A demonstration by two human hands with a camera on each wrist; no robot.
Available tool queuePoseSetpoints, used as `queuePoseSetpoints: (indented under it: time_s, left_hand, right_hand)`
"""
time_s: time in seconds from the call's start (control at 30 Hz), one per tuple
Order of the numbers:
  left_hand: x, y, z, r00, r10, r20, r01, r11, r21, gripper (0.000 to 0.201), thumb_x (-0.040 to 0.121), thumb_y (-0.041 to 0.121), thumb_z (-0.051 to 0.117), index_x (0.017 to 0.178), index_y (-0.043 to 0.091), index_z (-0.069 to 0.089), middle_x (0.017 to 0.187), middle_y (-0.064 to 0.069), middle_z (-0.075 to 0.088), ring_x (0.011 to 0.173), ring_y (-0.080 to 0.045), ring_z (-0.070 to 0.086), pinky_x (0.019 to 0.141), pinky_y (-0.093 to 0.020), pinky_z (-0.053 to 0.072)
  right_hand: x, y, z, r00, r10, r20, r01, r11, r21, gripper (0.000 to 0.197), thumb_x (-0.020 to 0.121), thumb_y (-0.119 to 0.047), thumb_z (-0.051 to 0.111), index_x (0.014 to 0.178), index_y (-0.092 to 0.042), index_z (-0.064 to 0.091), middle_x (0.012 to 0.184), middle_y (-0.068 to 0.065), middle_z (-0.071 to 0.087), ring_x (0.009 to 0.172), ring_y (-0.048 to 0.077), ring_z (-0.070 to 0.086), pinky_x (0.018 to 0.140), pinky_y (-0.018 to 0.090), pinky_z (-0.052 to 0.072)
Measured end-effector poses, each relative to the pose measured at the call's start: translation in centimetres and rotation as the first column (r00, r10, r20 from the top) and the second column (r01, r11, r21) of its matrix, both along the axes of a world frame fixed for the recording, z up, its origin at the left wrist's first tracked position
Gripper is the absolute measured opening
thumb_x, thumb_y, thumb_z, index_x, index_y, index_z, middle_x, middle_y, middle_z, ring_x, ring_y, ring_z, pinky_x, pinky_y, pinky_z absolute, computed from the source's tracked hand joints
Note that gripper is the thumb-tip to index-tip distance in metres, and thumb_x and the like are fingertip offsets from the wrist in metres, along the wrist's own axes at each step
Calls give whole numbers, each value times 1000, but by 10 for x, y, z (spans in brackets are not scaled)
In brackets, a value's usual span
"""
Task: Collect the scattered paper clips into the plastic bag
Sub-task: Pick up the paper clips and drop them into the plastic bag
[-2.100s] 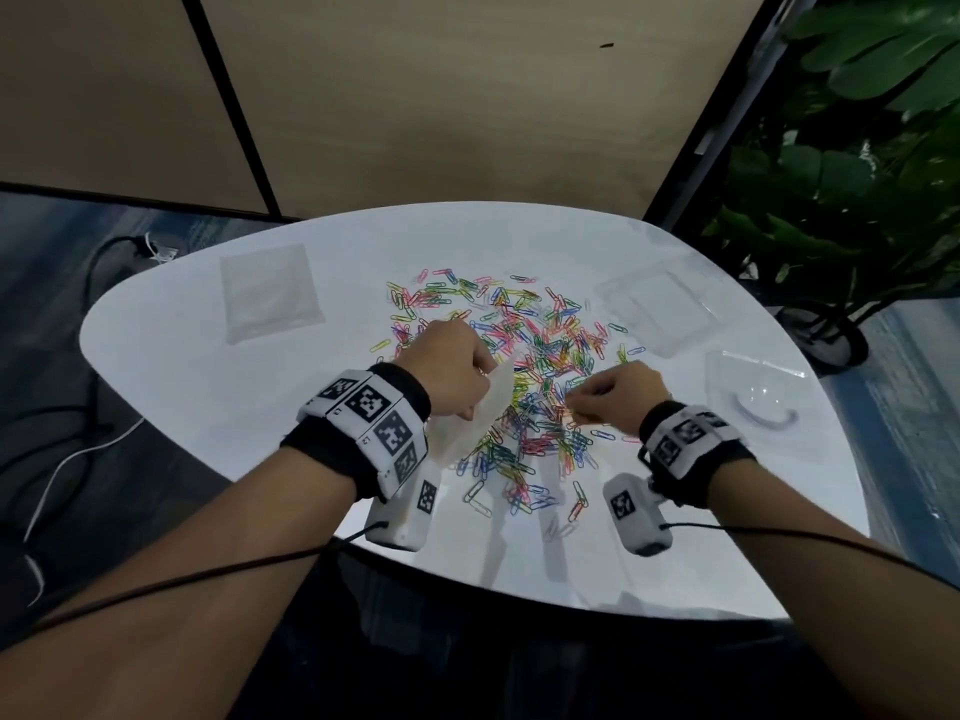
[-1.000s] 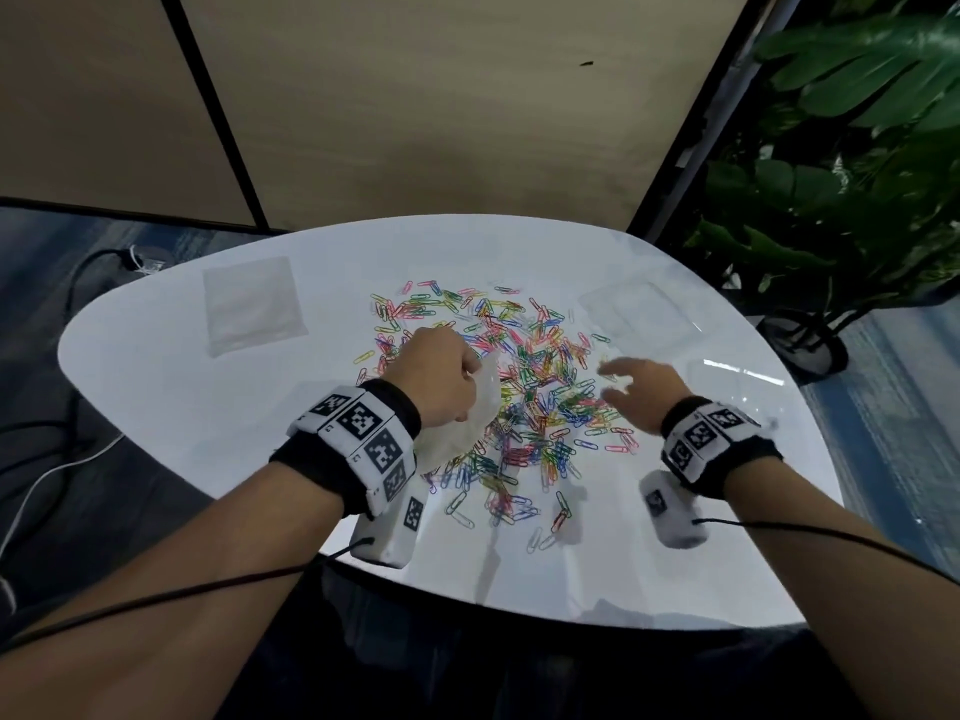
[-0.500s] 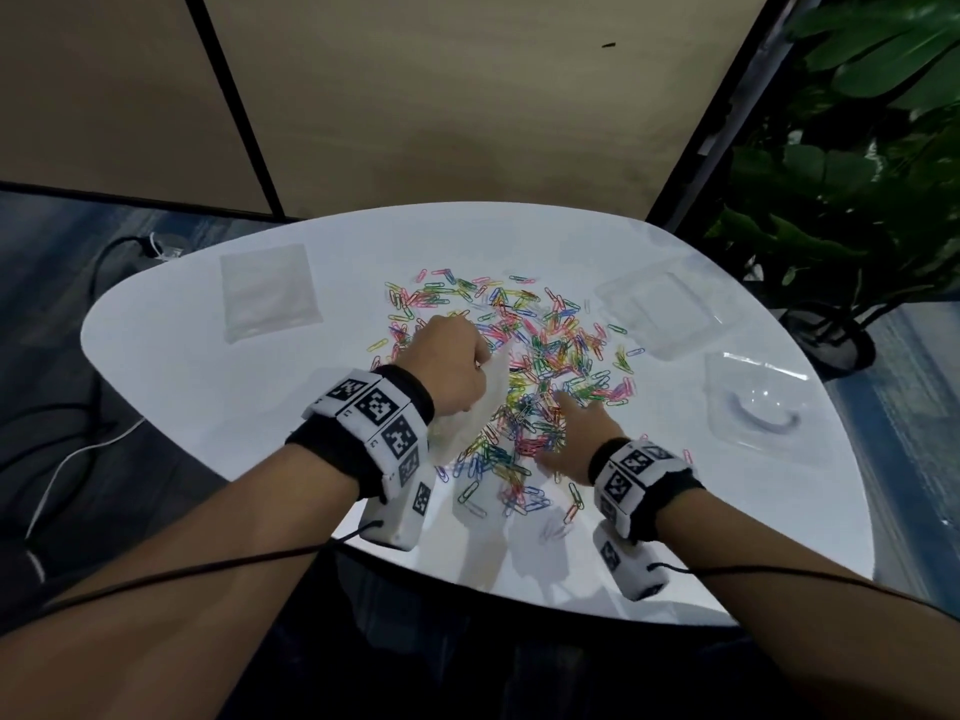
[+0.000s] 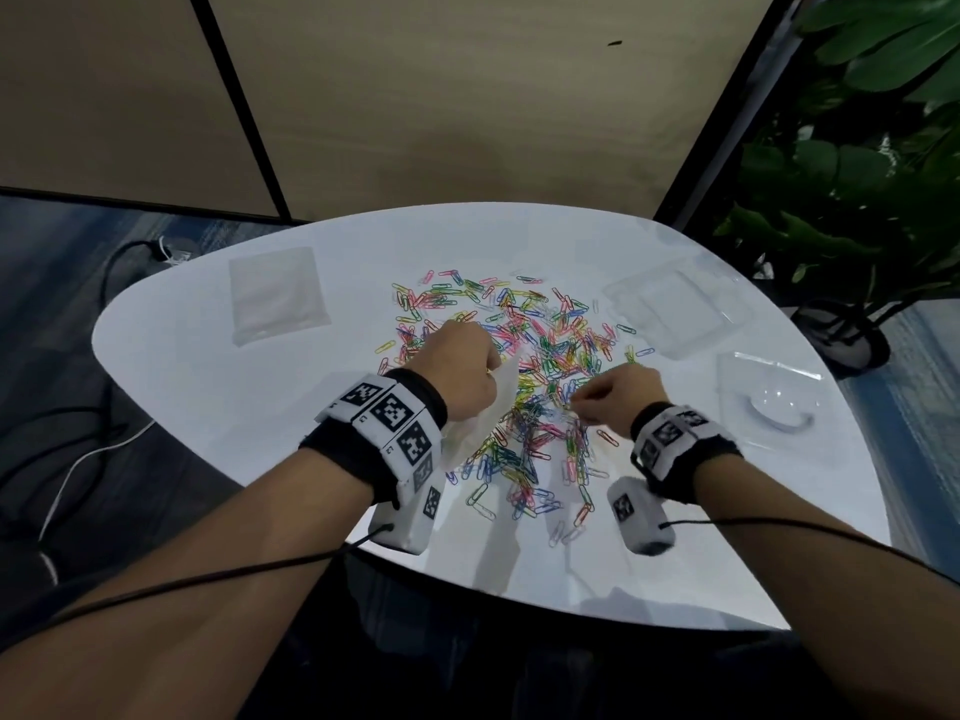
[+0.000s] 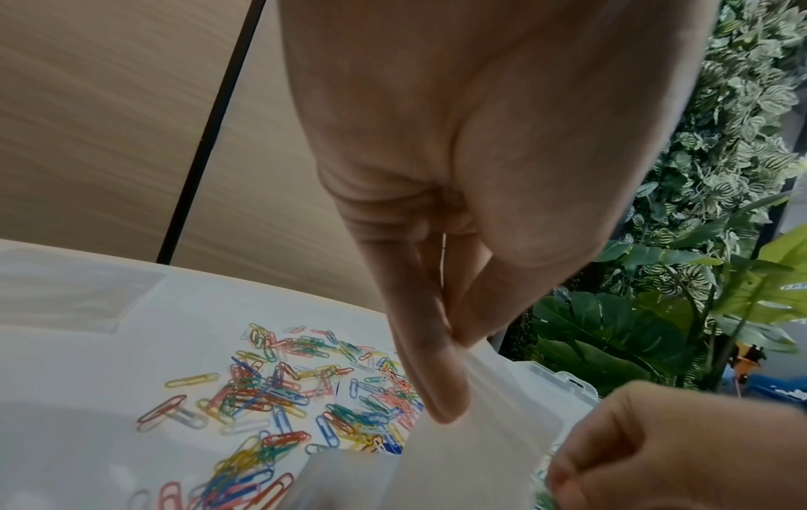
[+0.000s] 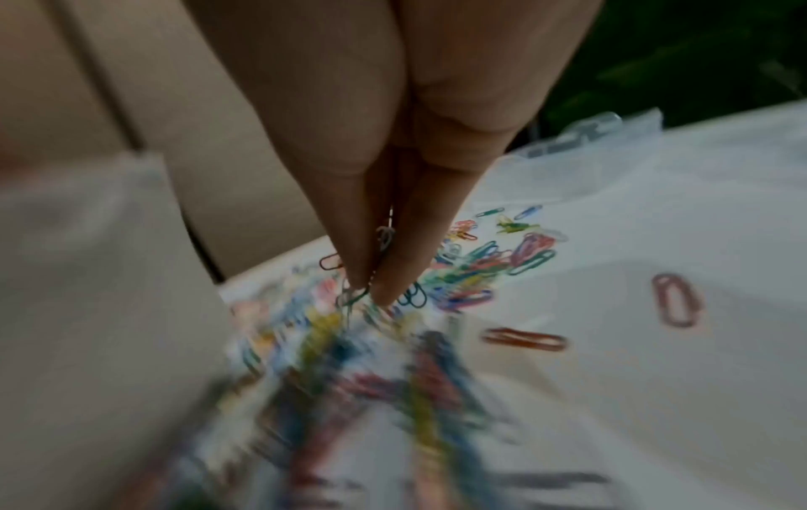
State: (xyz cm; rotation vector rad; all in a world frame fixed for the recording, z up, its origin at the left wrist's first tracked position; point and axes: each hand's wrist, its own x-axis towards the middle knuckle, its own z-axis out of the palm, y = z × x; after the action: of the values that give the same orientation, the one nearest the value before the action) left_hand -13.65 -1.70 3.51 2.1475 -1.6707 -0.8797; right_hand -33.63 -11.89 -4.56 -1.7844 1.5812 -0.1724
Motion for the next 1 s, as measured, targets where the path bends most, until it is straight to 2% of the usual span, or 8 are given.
queuePoseSetpoints:
  time_s: [0.17, 0.23, 0.3, 0.53, 0.67, 0.83, 0.93, 1.0]
  left_hand:
    - [-1, -2, 1, 1000, 23, 8, -23, 1000, -7, 31, 86, -7, 48, 71, 6, 72, 72, -7, 68, 71, -29, 69, 68, -32, 59]
    - [-3, -4, -1, 999, 33, 3, -33, 999, -23, 29, 89, -5, 50, 89, 6, 77, 90, -8, 70, 72, -25, 64, 69, -30, 55]
    - [-5, -4, -3, 999, 44, -8, -44, 998, -48, 31, 91, -1, 53, 109, 8, 77, 103, -13, 73, 74, -23, 63, 78, -33, 58]
    - [-15, -4, -4, 999, 40, -7, -41, 993, -107, 27, 92, 1, 57, 107, 7, 78, 102, -15, 76, 88, -27, 72, 88, -39, 59]
    - [-15, -3, -8, 1000, 16, -14, -17, 996, -88, 27, 94, 2, 56, 111, 7, 77, 104, -14, 76, 89, -28, 73, 92, -40, 58]
    - [-8, -6, -11, 999, 31, 26, -28, 995, -92, 30, 92, -2, 54, 109, 5, 77, 114, -12, 73, 102, -27, 69, 95, -36, 56]
    - [-5, -6, -9, 999, 21, 32, -18, 997, -69, 31, 89, -5, 52, 100, 3, 79, 102, -14, 77, 86, -28, 72, 85, -37, 60]
    - [-5, -6, -8, 999, 13, 37, -11, 998, -58, 31, 89, -5, 53, 102, 5, 79, 100, -13, 77, 79, -27, 72, 81, -37, 62]
  right_hand:
    - [19, 16, 56, 686, -326, 650, 2, 895, 446, 18, 75, 4, 75, 93, 8, 71, 92, 21, 73, 78, 24, 73, 76, 26, 60]
    - [29, 25, 67, 652, -318, 689, -70, 878, 473, 23, 78, 6, 71, 100, 12, 68, 91, 19, 73, 79, 22, 72, 74, 23, 60]
    - [37, 34, 66, 660, -309, 685, -100, 868, 487, 24, 79, 5, 71, 102, 12, 68, 91, 20, 73, 78, 23, 72, 74, 24, 60]
    - [56, 46, 38, 833, -180, 523, -17, 937, 350, 17, 78, 8, 69, 84, -7, 76, 92, 23, 74, 89, 33, 72, 88, 45, 58]
    - [49, 44, 43, 952, 245, 183, -253, 967, 21, 28, 84, -14, 69, 112, -15, 72, 107, 1, 74, 89, 14, 72, 86, 28, 56]
    - [13, 28, 56, 889, 106, 445, -164, 982, 94, 17, 89, -2, 65, 105, -2, 71, 98, 20, 72, 77, 26, 72, 63, 30, 61]
    - [-37, 3, 36, 973, 209, -100, -214, 976, -40, 28, 85, -19, 72, 113, -17, 68, 112, 11, 70, 92, 22, 68, 80, 28, 56]
    - [-71, -3, 13, 826, 263, -499, -262, 962, 75, 62, 77, -32, 77, 132, -19, 53, 130, 12, 55, 113, 27, 58, 95, 32, 47]
